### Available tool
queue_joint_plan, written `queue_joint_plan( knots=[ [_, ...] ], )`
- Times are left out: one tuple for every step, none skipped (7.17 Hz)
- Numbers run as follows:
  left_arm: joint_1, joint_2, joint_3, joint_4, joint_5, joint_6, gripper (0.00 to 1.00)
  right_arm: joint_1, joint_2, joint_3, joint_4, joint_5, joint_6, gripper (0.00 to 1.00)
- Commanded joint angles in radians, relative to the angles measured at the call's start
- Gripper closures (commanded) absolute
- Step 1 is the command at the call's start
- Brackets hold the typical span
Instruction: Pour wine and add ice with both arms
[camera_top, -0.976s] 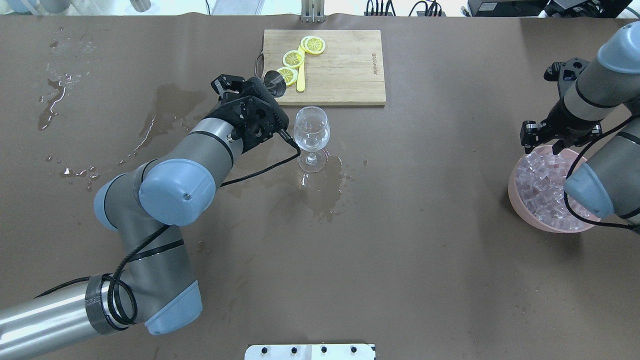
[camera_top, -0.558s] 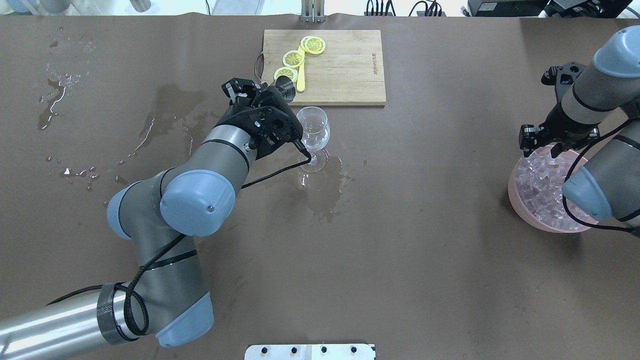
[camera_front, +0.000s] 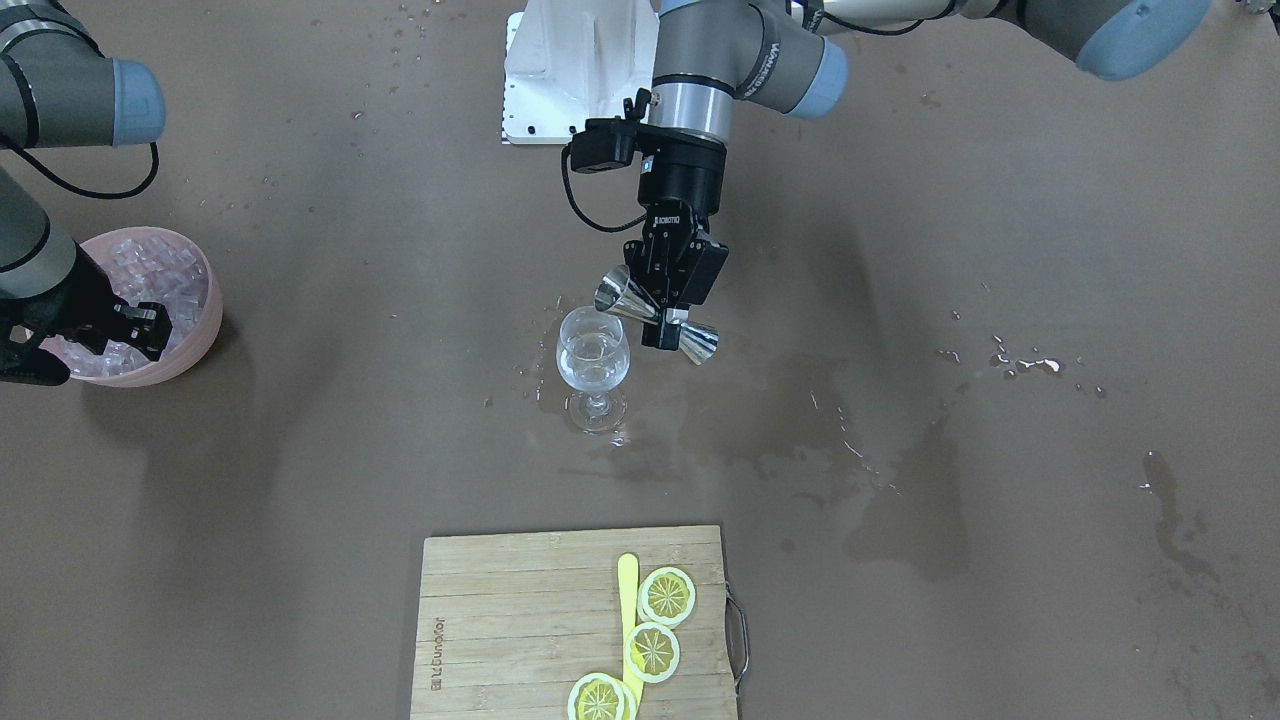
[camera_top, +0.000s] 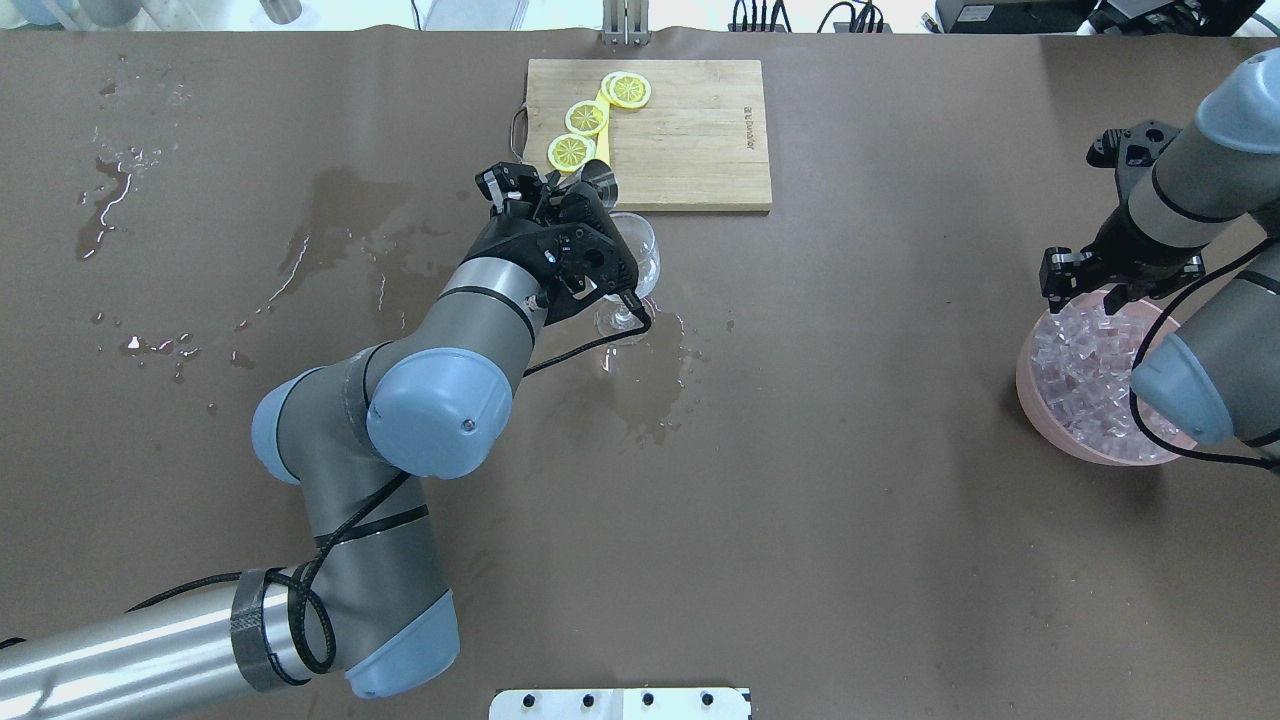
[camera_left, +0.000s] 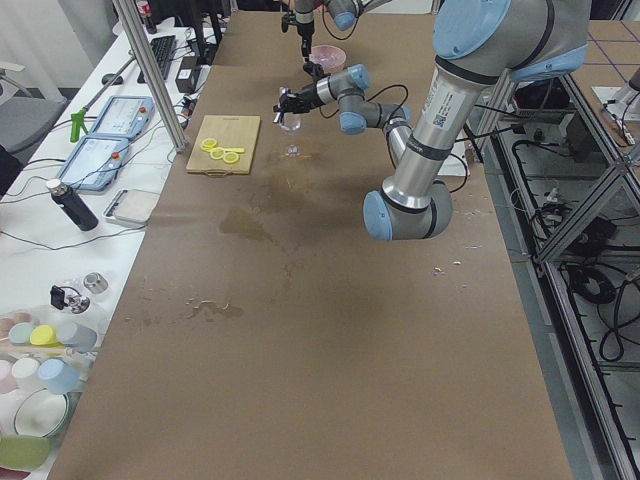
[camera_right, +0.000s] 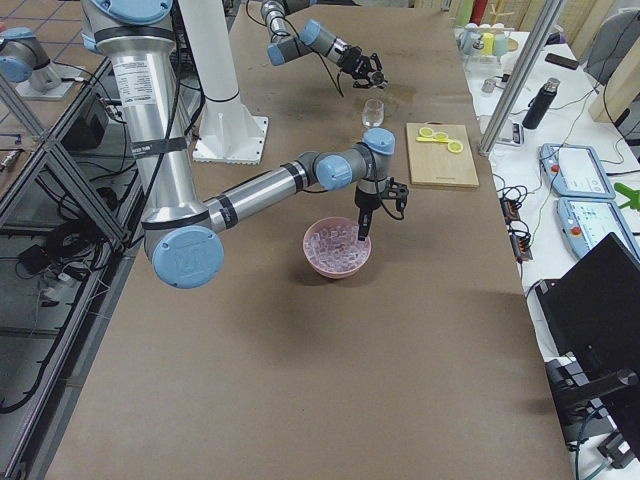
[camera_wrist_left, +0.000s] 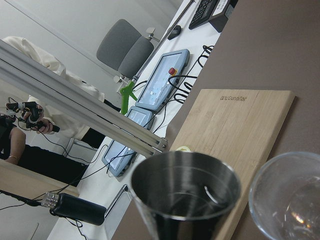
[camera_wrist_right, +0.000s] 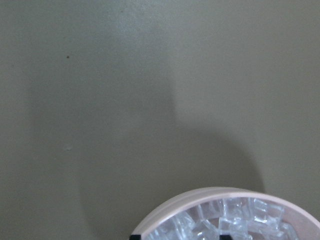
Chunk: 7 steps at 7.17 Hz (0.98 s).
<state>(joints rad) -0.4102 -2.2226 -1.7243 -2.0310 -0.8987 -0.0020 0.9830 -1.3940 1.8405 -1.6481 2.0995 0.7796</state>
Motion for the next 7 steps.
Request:
queue_joint_plan(
  knots=[
    [-0.007, -0.031, 0.005, 0.043, 0.000, 0.028, 1.00, -0.003, -0.049, 0.029, -0.018, -0.003, 0.004, 0.39],
    [-0.018, -0.034, 0.006, 0.046, 0.001, 0.042, 1.00, -0.003, -0.072, 0.032, -0.015, -0.001, 0.004, 0.39],
    [-0.030, -0.035, 0.006, 0.075, 0.000, 0.043, 1.00, -0.009, -0.071, 0.032, -0.016, -0.003, 0.004, 0.39],
    [-0.042, -0.035, 0.006, 0.086, 0.000, 0.054, 1.00, -0.020, -0.060, 0.029, -0.015, -0.004, 0.003, 0.39],
    [-0.042, -0.035, 0.009, 0.104, 0.001, 0.057, 1.00, -0.033, -0.054, 0.020, -0.015, -0.004, 0.003, 0.39],
    [-0.042, -0.035, 0.015, 0.109, 0.003, 0.059, 1.00, -0.038, -0.054, 0.016, -0.013, -0.004, 0.001, 0.39],
    [-0.041, -0.051, 0.050, 0.123, 0.048, 0.060, 1.00, -0.047, -0.046, -0.001, 0.001, -0.009, 0.003, 0.39]
  ],
)
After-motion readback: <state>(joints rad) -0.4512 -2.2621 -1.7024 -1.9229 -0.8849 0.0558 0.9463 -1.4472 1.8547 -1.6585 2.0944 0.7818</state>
